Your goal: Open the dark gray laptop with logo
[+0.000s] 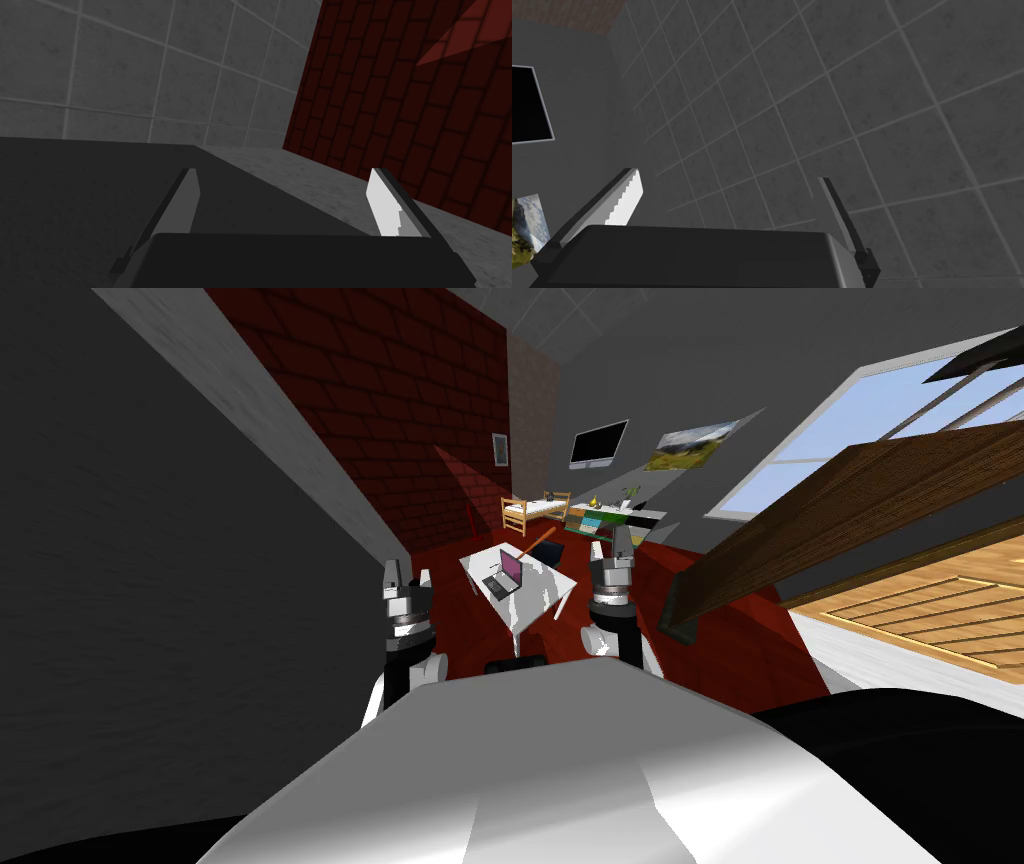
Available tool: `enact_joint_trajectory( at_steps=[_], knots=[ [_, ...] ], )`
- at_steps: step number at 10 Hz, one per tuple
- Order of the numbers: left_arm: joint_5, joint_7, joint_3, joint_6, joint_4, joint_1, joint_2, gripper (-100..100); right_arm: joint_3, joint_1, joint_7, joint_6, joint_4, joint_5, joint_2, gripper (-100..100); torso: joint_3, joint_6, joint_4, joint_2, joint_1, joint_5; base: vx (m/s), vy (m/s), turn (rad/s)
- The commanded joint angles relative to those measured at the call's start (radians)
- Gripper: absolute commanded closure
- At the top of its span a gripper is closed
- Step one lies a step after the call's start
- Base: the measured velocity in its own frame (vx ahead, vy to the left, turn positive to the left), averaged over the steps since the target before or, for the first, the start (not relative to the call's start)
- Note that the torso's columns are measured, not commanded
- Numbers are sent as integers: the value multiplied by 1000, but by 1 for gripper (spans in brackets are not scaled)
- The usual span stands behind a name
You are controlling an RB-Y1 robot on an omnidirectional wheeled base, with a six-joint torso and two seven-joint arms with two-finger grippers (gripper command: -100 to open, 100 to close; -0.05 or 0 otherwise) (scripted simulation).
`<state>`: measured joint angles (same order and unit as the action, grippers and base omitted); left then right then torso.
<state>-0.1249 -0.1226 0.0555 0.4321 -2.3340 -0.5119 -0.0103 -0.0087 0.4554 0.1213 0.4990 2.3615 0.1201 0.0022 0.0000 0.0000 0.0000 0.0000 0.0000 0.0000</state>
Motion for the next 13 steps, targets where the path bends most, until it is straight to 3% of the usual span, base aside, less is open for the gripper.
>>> enact_joint_trajectory(
  at_steps=[1,9,10,12,13],
  knots=[
    [0,0,0,0,0,0,0,0,0,0,0,0,0,0,0,0,-82,0,41,40,0,0,0,0,0],
    [0,0,0,0,0,0,0,0,0,0,0,0,0,0,0,0,-1234,0,617,618,0,0,0,0,0],
    [-6,2,-16,-16,6,8,-43,-100,0,0,0,0,0,0,0,0,-1382,0,691,691,0,0,0,-54,-72],
    [-14,4,-39,-38,16,18,-78,-100,0,0,0,0,0,0,0,0,-1470,0,734,736,-4,-1,-24,-117,-93],
    [-24,6,-69,-68,29,31,-106,-100,0,0,0,0,0,0,0,0,-1475,0,737,738,-4,-1,-40,-210,-184]
  ],
)
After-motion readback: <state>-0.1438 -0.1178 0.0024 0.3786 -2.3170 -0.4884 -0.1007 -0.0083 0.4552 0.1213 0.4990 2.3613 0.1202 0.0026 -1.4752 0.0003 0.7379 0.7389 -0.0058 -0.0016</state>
